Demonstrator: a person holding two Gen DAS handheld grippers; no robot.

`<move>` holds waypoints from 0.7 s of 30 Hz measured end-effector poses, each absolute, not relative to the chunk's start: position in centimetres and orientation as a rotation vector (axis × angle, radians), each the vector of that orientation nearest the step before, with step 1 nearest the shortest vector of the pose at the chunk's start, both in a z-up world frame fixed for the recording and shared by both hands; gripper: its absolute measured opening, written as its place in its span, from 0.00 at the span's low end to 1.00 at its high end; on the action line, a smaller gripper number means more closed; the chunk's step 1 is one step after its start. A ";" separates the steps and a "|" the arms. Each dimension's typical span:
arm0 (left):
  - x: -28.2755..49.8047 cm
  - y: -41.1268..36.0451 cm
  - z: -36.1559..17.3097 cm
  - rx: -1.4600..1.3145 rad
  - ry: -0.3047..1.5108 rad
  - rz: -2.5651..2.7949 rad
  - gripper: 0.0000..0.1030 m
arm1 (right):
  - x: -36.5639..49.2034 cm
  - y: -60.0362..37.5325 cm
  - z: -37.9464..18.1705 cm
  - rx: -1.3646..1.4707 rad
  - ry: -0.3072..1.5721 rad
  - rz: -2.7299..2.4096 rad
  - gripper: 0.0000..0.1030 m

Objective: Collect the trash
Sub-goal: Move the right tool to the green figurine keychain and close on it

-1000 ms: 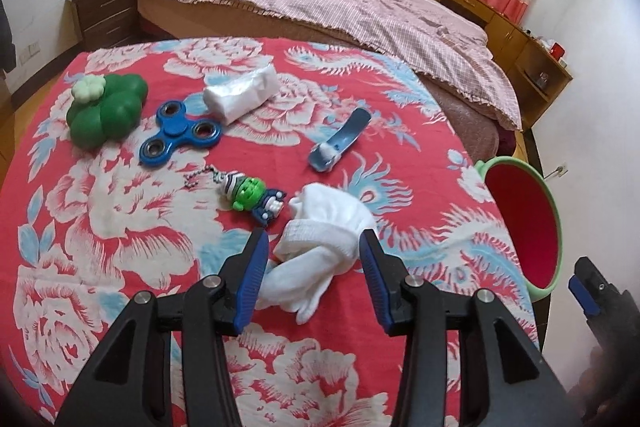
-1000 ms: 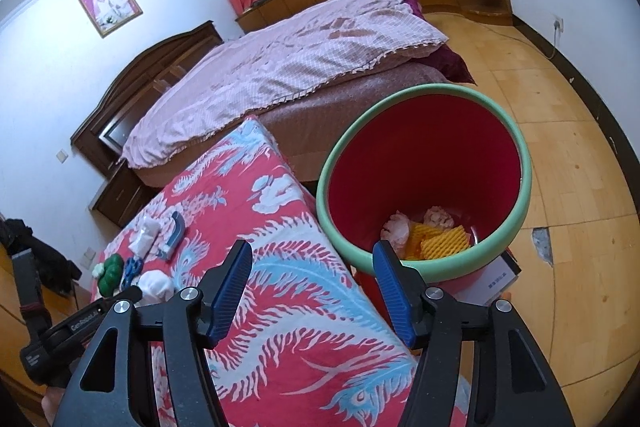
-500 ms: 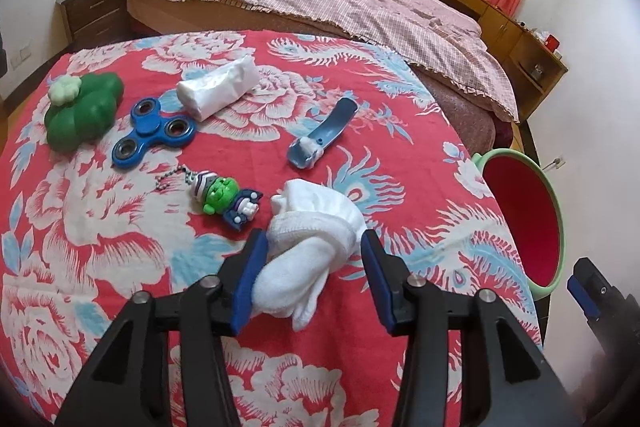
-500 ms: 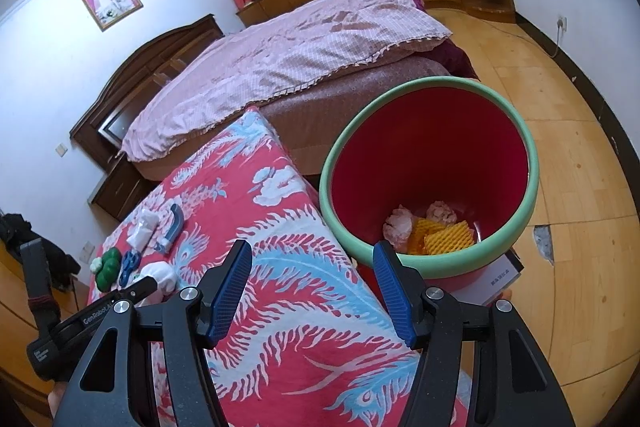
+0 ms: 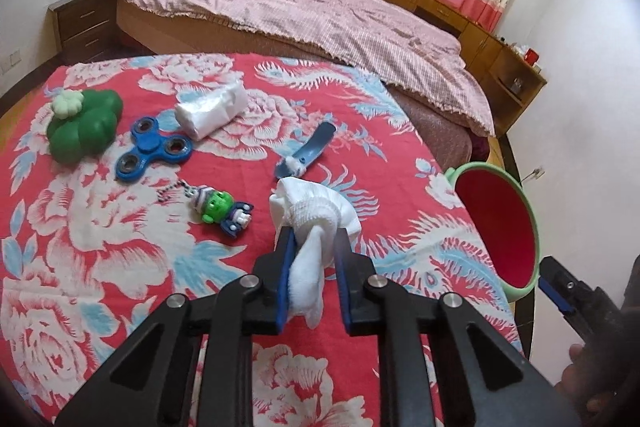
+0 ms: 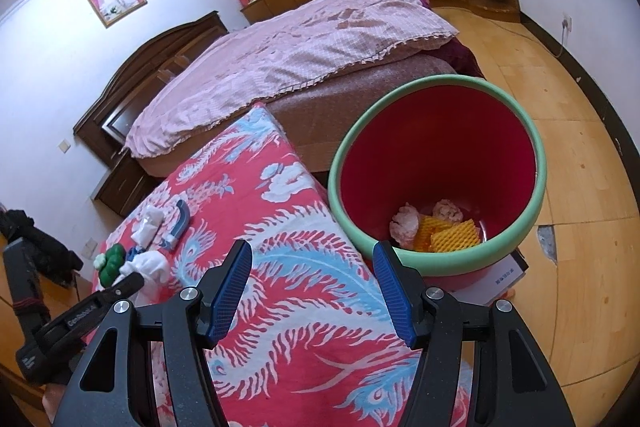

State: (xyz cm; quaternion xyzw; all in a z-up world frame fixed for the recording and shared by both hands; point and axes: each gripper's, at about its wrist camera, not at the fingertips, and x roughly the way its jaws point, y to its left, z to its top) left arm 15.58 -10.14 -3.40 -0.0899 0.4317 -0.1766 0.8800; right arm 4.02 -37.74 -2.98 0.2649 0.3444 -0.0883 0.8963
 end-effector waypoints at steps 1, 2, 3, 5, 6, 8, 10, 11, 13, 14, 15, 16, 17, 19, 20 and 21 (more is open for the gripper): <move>15.4 -9.8 -3.1 -0.191 0.892 -0.364 0.18 | 4.1 -37.5 -2.9 0.546 0.714 -0.179 0.63; 15.3 -9.5 -2.9 -0.194 0.885 -0.360 0.18 | 4.2 -37.3 -2.9 0.543 0.715 -0.174 0.63; 15.2 -9.2 -2.7 -0.197 0.878 -0.354 0.18 | 4.3 -37.1 -2.8 0.540 0.717 -0.168 0.63; 15.0 -8.3 -2.3 -0.202 0.864 -0.335 0.18 | 4.5 -36.5 -2.8 0.530 0.721 -0.155 0.63; 14.9 -7.7 -2.1 -0.205 0.857 -0.321 0.18 | 4.7 -36.1 -2.7 0.523 0.724 -0.146 0.63; 14.9 -6.8 -2.0 -0.214 0.850 -0.301 0.18 | 5.0 -35.5 -2.6 0.513 0.728 -0.133 0.63; 14.8 -5.7 -1.9 -0.226 0.843 -0.277 0.18 | 5.4 -34.7 -2.5 0.496 0.733 -0.114 0.63; 14.7 -5.2 -1.9 -0.232 0.840 -0.267 0.18 | 5.6 -34.4 -2.4 0.489 0.735 -0.105 0.63; 14.6 -4.0 -1.9 -0.244 0.835 -0.244 0.18 | 6.0 -33.6 -2.3 0.477 0.742 -0.090 0.63; 14.6 -3.5 -1.9 -0.251 0.833 -0.231 0.18 | 6.4 -33.1 -2.3 0.469 0.747 -0.078 0.63; 14.5 -3.0 -2.0 -0.256 0.831 -0.221 0.18 | 6.6 -32.8 -2.3 0.464 0.750 -0.070 0.63; 14.5 -2.4 -2.0 -0.260 0.830 -0.206 0.18 | 6.8 -32.4 -2.3 0.457 0.753 -0.062 0.63; 14.5 -1.8 -2.0 -0.265 0.829 -0.190 0.18 | 7.1 -31.9 -2.2 0.448 0.757 -0.053 0.63; 14.3 -0.8 -2.1 -0.276 0.825 -0.166 0.18 | 7.7 -30.8 -2.2 0.429 0.767 -0.032 0.63; 14.3 -0.2 -2.1 -0.282 0.822 -0.153 0.18 | 8.0 -30.2 -2.2 0.420 0.772 -0.020 0.63; 14.3 0.5 -2.2 -0.287 0.820 -0.138 0.18 | 8.1 -29.8 -2.2 0.413 0.776 -0.011 0.63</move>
